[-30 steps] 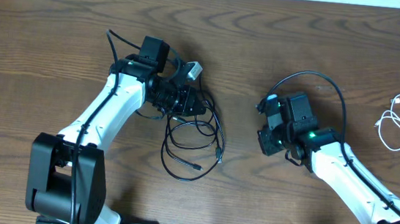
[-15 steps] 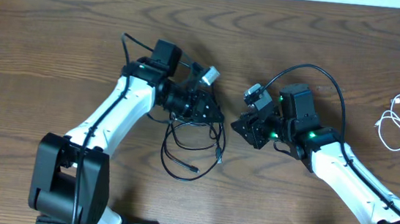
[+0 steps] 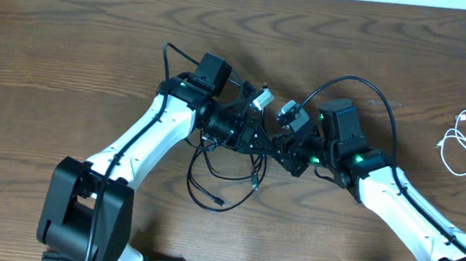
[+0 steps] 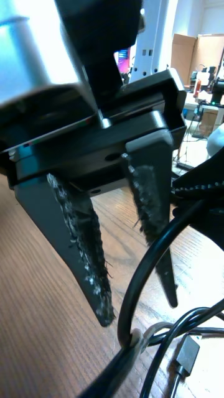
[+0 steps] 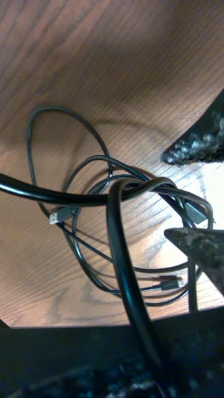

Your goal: Untangle cables

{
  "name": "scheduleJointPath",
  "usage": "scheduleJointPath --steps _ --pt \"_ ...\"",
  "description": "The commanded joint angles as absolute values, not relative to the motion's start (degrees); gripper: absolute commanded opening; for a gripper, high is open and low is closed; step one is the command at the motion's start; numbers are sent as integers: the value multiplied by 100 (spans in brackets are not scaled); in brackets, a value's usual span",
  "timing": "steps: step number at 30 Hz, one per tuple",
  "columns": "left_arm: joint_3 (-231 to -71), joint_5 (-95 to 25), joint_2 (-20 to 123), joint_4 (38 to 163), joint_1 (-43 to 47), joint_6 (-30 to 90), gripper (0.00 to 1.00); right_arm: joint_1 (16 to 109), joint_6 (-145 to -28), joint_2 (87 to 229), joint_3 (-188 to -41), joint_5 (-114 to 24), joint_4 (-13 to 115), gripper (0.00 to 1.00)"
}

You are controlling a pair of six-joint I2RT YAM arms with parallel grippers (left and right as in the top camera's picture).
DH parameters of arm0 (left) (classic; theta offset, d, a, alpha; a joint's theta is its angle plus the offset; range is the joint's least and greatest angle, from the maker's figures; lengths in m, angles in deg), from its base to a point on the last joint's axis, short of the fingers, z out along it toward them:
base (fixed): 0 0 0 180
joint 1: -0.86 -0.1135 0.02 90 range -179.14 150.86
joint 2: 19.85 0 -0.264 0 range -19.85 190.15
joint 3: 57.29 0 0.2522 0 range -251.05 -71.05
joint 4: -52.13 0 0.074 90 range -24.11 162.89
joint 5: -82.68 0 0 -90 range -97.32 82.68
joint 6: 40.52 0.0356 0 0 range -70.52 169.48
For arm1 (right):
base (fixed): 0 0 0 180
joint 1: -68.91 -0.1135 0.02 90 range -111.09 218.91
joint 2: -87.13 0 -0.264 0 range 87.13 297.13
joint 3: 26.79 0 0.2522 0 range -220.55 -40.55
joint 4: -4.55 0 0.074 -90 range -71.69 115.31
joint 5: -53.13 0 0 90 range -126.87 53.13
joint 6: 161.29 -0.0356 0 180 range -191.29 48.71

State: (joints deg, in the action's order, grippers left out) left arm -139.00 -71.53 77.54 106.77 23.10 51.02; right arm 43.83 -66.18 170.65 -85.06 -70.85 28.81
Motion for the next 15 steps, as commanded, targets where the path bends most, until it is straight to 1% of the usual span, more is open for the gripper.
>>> scheduleJointPath --steps 1,8,11,13,14,15 --pt "-13937 -7441 7461 10673 2323 5180 7 4331 -6518 17039 -8510 -7196 2756 27" --pt "-13943 -7507 7292 10671 2323 5178 8 4331 -6522 17039 -8510 -7201 2652 25" --pt "-13943 -7509 7262 10671 2323 5180 7 4331 -6522 17039 -8510 -7201 2621 17" --pt "-13943 -7507 7262 10671 2323 5180 7 4331 -6531 17039 -8510 -7201 2573 9" --pt "-13943 -7507 7262 10671 2323 5180 7 4331 -6629 17039 -8510 -7201 2503 3" --pt "-13943 -7507 7262 10668 2323 5180 7 4331 -6680 17039 -8510 -7203 2468 3"
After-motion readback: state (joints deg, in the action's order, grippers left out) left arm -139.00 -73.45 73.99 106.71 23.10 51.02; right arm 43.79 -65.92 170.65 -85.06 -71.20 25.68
